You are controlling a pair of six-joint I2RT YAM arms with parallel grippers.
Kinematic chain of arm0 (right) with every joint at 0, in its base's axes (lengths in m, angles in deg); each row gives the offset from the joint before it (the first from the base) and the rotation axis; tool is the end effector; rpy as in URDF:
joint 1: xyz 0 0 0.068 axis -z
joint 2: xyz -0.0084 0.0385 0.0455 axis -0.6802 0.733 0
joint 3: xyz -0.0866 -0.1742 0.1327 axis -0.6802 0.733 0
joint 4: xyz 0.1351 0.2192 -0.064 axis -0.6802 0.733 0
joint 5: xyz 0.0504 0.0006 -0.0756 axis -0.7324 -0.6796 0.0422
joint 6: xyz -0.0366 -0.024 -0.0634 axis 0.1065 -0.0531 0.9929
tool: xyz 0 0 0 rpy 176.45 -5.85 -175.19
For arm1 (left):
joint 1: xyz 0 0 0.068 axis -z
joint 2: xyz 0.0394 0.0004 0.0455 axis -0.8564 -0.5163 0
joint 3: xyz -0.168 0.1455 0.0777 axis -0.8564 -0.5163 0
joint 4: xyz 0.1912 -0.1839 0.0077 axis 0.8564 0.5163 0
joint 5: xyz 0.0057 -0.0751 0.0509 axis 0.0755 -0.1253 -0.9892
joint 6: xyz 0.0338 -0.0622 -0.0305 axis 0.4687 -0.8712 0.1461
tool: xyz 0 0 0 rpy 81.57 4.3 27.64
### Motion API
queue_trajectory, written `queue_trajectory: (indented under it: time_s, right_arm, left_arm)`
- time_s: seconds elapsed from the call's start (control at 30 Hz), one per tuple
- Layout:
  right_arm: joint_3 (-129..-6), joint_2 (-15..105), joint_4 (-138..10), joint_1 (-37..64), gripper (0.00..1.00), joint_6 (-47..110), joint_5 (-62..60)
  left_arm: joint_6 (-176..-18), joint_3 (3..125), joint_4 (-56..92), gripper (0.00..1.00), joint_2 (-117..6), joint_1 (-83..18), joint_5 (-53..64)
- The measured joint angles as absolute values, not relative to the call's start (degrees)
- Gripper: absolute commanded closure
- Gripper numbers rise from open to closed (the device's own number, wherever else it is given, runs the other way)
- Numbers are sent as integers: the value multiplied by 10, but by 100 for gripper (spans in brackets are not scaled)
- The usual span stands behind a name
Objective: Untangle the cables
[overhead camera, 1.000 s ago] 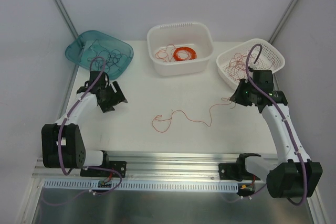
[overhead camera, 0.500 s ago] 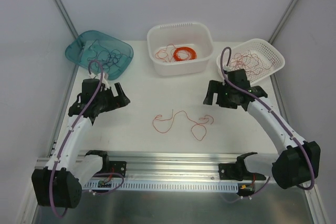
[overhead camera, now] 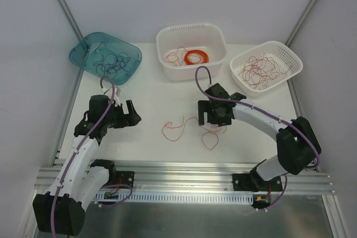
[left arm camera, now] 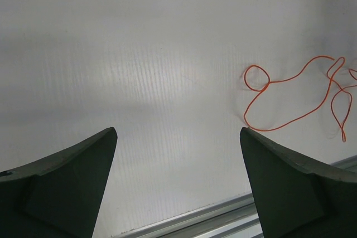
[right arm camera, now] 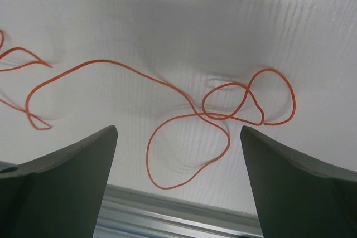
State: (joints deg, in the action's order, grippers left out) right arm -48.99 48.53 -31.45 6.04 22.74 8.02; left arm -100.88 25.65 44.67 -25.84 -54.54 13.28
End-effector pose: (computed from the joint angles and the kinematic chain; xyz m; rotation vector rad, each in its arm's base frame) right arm 0.2543 0.1882 0.1543 -0.4845 2.6094 0.2734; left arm 0.2280 -0.0355 0.2010 -0.0606 2.2230 -0.5025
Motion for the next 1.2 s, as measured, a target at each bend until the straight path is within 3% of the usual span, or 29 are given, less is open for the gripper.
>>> queue_trajectory:
  time_s: [0.37,0.47,0.57,0.63,0.67,0.8,0.87,1.2]
  right_arm:
    - [-460,564,-342,50,1,142,137]
    - [-459,569,-346,49,7,135,141]
    - [-459,571,-343,48,23,135,147]
    - [-459,573,-340,48,47,140,155]
    - [-459,574,-340,47,64,142,160]
    - [-460,577,-332,44,95,156,181]
    - [-463,578,-330,39,99,163,190]
    - [-519,558,-301,26,99,232,199]
  left_arm:
    - [-1006,257,443,7,-262,-518,131]
    - [-1004,257,438,7,-273,-517,132]
    - [-1001,257,434,7,-283,-517,132]
    - [-998,257,433,7,-286,-517,132]
    - [-997,257,433,7,-287,-517,132]
    - [-994,257,432,7,-287,-517,132]
    - [-993,257,432,7,-287,-517,132]
    - [-992,257,432,7,-287,-517,131]
